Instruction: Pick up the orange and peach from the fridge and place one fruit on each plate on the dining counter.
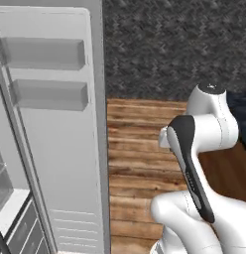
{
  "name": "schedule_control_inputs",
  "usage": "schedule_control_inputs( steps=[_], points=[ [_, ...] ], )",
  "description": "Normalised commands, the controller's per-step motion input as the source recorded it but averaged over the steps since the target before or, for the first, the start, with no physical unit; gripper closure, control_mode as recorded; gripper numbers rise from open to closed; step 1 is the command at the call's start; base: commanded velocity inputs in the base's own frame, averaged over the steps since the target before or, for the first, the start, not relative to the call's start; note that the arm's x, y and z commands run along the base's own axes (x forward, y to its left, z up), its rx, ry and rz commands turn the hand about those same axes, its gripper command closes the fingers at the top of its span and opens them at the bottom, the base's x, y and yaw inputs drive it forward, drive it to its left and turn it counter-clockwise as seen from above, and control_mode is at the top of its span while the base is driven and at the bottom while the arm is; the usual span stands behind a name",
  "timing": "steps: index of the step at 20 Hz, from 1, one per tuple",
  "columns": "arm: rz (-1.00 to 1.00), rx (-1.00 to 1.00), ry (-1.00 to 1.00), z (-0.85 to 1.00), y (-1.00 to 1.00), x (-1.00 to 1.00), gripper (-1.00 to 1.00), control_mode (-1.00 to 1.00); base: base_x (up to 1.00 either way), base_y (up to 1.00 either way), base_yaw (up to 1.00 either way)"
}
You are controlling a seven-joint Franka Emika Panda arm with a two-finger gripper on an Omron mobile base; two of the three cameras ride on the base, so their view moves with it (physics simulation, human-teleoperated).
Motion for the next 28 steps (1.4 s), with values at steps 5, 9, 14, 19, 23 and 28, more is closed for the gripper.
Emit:
schedule_control_inputs(
  steps=[5, 9, 14, 19, 23, 28],
  points=[
    [0.00, 0.00, 0.00, 0.00, 0.00, 0.00, 1.00, 1.00, 0.03, -0.15, -0.69],
    [0.00, 0.00, 0.00, 0.00, 0.00, 0.00, 1.00, 1.00, 0.24, -0.43, -0.44],
    [0.00, 0.00, 0.00, 0.00, 0.00, 0.00, 1.00, 1.00, 0.46, -0.52, 0.01],
    [0.00, 0.00, 0.00, 0.00, 0.00, 0.00, 1.00, 1.00, 0.48, -0.45, 0.14],
    [0.00, 0.00, 0.00, 0.00, 0.00, 0.00, 1.00, 1.00, 0.71, -0.07, 0.05],
    [0.00, 0.00, 0.00, 0.00, 0.00, 0.00, 1.00, 1.00, 0.89, 0.00, 0.00]
  ],
)
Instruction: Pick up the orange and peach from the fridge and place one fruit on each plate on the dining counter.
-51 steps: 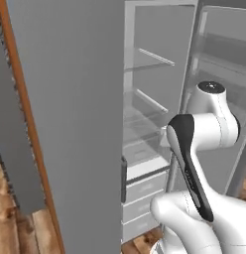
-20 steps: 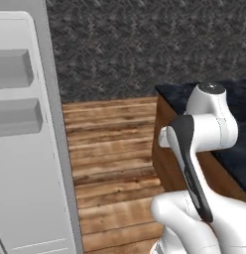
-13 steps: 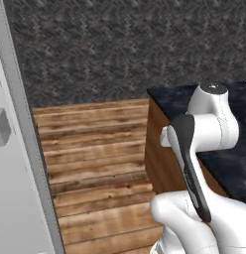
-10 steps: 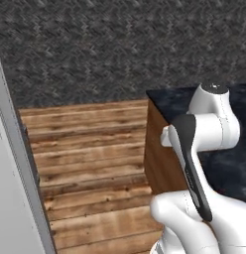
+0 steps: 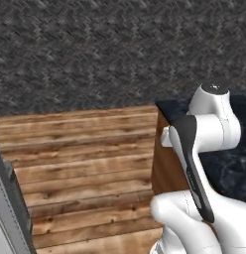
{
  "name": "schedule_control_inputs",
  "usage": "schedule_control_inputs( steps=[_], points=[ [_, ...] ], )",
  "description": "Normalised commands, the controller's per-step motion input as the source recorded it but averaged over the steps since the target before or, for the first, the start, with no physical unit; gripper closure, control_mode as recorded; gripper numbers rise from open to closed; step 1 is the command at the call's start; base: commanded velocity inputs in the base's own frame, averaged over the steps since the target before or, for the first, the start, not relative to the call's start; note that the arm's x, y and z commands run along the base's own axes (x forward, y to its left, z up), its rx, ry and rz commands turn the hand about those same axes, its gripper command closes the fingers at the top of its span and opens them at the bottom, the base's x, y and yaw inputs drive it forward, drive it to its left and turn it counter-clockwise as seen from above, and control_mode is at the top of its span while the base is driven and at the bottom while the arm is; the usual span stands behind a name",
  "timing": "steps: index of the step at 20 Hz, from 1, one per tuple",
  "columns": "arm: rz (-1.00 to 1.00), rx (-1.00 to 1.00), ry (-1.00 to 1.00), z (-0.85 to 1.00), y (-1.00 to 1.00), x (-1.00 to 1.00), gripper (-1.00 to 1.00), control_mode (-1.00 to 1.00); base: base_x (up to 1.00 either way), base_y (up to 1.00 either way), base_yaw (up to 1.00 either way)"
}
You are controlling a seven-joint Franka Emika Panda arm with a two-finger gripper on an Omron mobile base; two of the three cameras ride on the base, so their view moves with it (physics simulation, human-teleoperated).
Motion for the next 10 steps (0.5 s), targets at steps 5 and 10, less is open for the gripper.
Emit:
schedule_control_inputs(
  steps=[5, 10],
  points=[
    [0.00, 0.00, 0.00, 0.00, 0.00, 0.00, 1.00, 1.00, 1.00, 0.00, 0.00],
    [0.00, 0.00, 0.00, 0.00, 0.00, 0.00, 1.00, 1.00, 1.00, 0.00, 0.00]
  ],
)
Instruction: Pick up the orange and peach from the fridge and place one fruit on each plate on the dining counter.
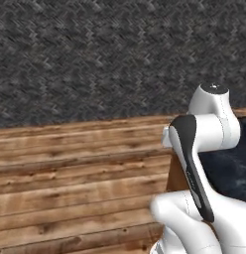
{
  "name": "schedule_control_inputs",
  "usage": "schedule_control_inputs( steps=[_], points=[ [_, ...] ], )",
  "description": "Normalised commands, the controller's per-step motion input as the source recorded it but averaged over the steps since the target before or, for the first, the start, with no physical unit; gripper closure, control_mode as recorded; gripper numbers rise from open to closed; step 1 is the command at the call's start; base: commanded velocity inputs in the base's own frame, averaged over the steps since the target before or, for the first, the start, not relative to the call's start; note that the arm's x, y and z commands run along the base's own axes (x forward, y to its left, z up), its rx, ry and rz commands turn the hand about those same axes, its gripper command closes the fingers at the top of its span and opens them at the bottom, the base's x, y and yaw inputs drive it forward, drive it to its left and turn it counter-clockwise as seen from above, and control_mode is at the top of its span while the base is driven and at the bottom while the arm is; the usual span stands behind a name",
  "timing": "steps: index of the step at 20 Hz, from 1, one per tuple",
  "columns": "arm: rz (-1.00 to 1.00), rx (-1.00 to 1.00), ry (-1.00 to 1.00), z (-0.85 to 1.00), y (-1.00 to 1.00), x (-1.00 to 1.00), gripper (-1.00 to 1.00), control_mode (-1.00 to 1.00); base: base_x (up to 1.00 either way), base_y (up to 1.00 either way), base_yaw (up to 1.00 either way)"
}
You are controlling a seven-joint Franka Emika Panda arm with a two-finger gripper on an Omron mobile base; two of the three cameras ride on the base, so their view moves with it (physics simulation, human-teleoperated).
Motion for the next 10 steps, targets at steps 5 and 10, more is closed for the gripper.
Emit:
schedule_control_inputs(
  steps=[5, 10],
  points=[
    [0.00, 0.00, 0.00, 0.00, 0.00, 0.00, 1.00, 1.00, 1.00, 0.01, -0.01],
    [0.00, 0.00, 0.00, 0.00, 0.00, 0.00, 1.00, 1.00, 1.00, 0.12, -0.07]
  ],
)
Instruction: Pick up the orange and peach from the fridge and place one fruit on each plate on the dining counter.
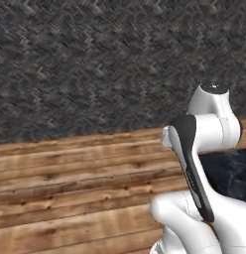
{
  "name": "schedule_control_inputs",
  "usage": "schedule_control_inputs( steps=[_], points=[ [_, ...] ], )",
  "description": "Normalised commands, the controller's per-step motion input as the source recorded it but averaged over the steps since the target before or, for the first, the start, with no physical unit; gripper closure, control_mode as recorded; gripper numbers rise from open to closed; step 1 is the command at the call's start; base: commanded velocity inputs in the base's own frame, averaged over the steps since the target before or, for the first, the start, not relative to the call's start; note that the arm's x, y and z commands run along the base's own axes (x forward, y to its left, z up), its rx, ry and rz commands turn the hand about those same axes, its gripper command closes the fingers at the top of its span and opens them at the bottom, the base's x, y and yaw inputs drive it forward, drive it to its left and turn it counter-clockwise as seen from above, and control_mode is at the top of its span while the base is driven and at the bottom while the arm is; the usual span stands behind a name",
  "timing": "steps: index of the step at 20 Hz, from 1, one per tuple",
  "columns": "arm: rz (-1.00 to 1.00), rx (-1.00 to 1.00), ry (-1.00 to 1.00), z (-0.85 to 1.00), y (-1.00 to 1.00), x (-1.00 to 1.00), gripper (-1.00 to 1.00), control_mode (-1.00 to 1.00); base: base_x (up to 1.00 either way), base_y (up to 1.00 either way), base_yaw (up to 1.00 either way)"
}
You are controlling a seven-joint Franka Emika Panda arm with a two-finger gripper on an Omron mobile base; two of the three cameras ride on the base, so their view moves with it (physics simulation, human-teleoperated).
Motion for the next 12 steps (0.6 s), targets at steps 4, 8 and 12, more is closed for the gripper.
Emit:
schedule_control_inputs(
  steps=[4, 8, 12],
  points=[
    [0.00, 0.00, 0.00, 0.00, 0.00, 0.00, 1.00, 1.00, 1.00, 0.35, -0.20],
    [0.00, 0.00, 0.00, 0.00, 0.00, 0.00, 1.00, 1.00, 1.00, 0.41, -0.27],
    [0.00, 0.00, 0.00, 0.00, 0.00, 0.00, 1.00, 1.00, 0.99, 0.42, -0.39]
  ],
)
